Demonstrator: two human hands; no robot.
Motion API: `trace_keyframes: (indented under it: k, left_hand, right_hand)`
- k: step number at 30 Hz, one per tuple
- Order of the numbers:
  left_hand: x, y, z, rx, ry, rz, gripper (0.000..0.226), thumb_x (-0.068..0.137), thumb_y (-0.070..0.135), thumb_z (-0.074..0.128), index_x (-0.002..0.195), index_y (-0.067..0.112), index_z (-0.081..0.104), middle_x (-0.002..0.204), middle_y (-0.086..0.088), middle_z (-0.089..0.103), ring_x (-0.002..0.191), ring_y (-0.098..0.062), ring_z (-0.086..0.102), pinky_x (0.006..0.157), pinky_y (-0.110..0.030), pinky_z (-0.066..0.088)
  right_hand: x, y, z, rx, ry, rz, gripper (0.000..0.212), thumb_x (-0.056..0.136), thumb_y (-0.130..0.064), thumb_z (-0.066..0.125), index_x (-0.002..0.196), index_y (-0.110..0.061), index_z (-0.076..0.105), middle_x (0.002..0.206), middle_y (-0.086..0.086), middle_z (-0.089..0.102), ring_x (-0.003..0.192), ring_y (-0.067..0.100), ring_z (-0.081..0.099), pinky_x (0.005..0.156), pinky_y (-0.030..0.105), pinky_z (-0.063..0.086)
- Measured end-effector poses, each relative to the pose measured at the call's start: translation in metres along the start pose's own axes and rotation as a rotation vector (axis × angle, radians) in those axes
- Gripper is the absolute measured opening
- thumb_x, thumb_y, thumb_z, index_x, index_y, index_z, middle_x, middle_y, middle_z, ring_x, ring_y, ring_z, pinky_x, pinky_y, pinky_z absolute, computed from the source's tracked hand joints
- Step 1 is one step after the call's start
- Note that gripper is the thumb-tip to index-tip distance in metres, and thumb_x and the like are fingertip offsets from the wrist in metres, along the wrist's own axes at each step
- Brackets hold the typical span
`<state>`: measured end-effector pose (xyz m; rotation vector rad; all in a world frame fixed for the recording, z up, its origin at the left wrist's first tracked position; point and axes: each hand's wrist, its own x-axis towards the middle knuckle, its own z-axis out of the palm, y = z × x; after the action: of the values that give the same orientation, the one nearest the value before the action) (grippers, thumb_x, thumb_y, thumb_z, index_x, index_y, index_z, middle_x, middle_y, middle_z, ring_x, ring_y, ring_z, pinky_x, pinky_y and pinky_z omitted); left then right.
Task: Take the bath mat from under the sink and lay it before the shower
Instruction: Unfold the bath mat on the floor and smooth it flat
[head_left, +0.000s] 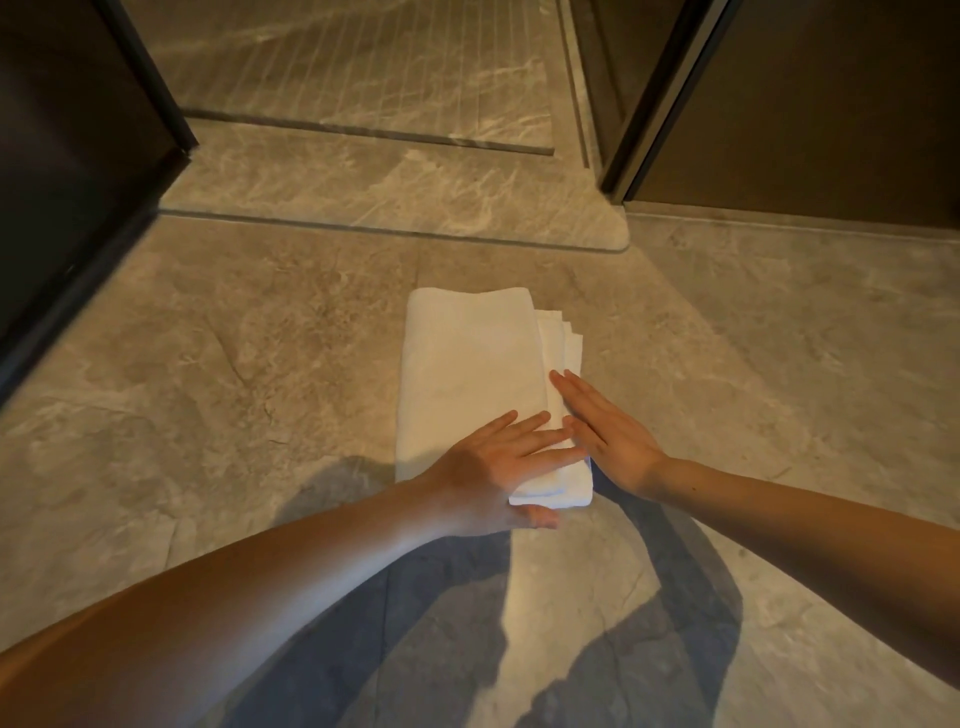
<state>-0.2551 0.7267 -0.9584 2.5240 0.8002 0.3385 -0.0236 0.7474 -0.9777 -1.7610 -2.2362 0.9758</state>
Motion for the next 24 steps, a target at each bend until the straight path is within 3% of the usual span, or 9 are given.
trace_keyframes:
  k: [4,8,10,12,13,17,21,23,24]
  left_hand:
    - [0.01,-0.003,0.006,-0.055,-0.112,-0.089,0.051,0.094,0.054,0.046,0.142,0.036,0.042,0.157,0.012,0.028,0.148,-0.008,0.004,0.117,-0.027,-0.006]
    - [0.01,-0.004,0.003,-0.377,-0.034,-0.193,0.024,0.097,0.036,0.052,0.119,0.028,0.056,0.144,0.011,0.049,0.143,-0.005,0.02,0.114,-0.012,0.0]
    - [0.007,-0.003,-0.001,-0.531,0.017,-0.26,0.017,0.097,0.032,0.052,0.113,0.03,0.057,0.133,0.009,0.056,0.134,-0.008,0.038,0.114,-0.016,0.017]
    - [0.003,0.0,-0.004,-0.622,0.067,-0.328,0.017,0.097,0.032,0.051,0.113,0.035,0.057,0.125,0.011,0.059,0.119,-0.01,0.05,0.104,-0.027,0.037]
    - [0.001,0.002,-0.007,-0.659,0.103,-0.359,0.018,0.098,0.033,0.049,0.114,0.038,0.056,0.122,0.018,0.059,0.115,-0.005,0.051,0.099,-0.023,0.041]
    - [-0.007,0.01,-0.025,-0.77,0.291,-0.444,0.029,0.096,0.031,0.046,0.121,0.043,0.055,0.118,0.044,0.05,0.113,0.016,0.043,0.09,-0.001,0.031]
    - [-0.019,0.007,-0.046,-0.757,0.426,-0.485,0.038,0.096,0.032,0.047,0.132,0.047,0.048,0.127,0.037,0.052,0.121,0.013,0.044,0.096,-0.001,0.029]
    - [-0.027,0.002,-0.052,-0.688,0.498,-0.52,0.039,0.096,0.031,0.05,0.134,0.04,0.05,0.118,0.03,0.061,0.104,0.012,0.054,0.088,-0.003,0.035]
    - [-0.031,-0.001,-0.054,-0.649,0.539,-0.536,0.038,0.095,0.029,0.054,0.132,0.037,0.054,0.102,0.023,0.067,0.084,0.009,0.057,0.079,-0.006,0.04]
  right_hand:
    - [-0.001,0.001,-0.004,-0.016,-0.008,-0.022,0.056,0.103,-0.044,0.032,0.149,-0.052,0.0,0.161,-0.021,0.003,0.146,-0.002,0.003,0.117,0.026,0.017]
    - [0.0,-0.002,-0.005,0.009,0.013,0.018,0.065,0.102,-0.041,0.04,0.15,-0.048,-0.003,0.16,-0.022,0.007,0.145,0.005,0.017,0.111,0.025,0.025]
    - [0.001,-0.003,-0.005,0.012,0.016,0.036,0.067,0.101,-0.041,0.041,0.151,-0.045,-0.004,0.16,-0.022,0.009,0.144,0.007,0.021,0.108,0.023,0.027]
    - [0.001,-0.003,-0.005,0.017,0.017,0.045,0.068,0.101,-0.042,0.041,0.152,-0.044,-0.003,0.16,-0.021,0.01,0.144,0.008,0.024,0.108,0.025,0.029]
    - [0.001,-0.004,-0.005,0.022,0.02,0.048,0.068,0.101,-0.042,0.042,0.152,-0.045,-0.002,0.16,-0.021,0.012,0.143,0.009,0.025,0.107,0.025,0.03]
    - [0.0,-0.008,-0.007,0.085,0.053,0.065,0.07,0.098,-0.039,0.048,0.15,-0.05,0.003,0.157,-0.022,0.022,0.138,0.009,0.035,0.101,0.022,0.034]
    - [0.002,-0.009,-0.008,0.108,0.06,0.08,0.072,0.096,-0.039,0.052,0.149,-0.053,0.004,0.157,-0.021,0.025,0.136,0.012,0.039,0.101,0.027,0.04]
    - [0.003,-0.009,-0.007,0.095,0.043,0.086,0.071,0.097,-0.04,0.051,0.15,-0.051,0.005,0.157,-0.021,0.023,0.138,0.013,0.037,0.104,0.03,0.039]
    - [0.004,-0.009,-0.007,0.088,0.034,0.093,0.071,0.097,-0.04,0.051,0.15,-0.049,0.005,0.158,-0.02,0.022,0.139,0.014,0.036,0.105,0.031,0.038]
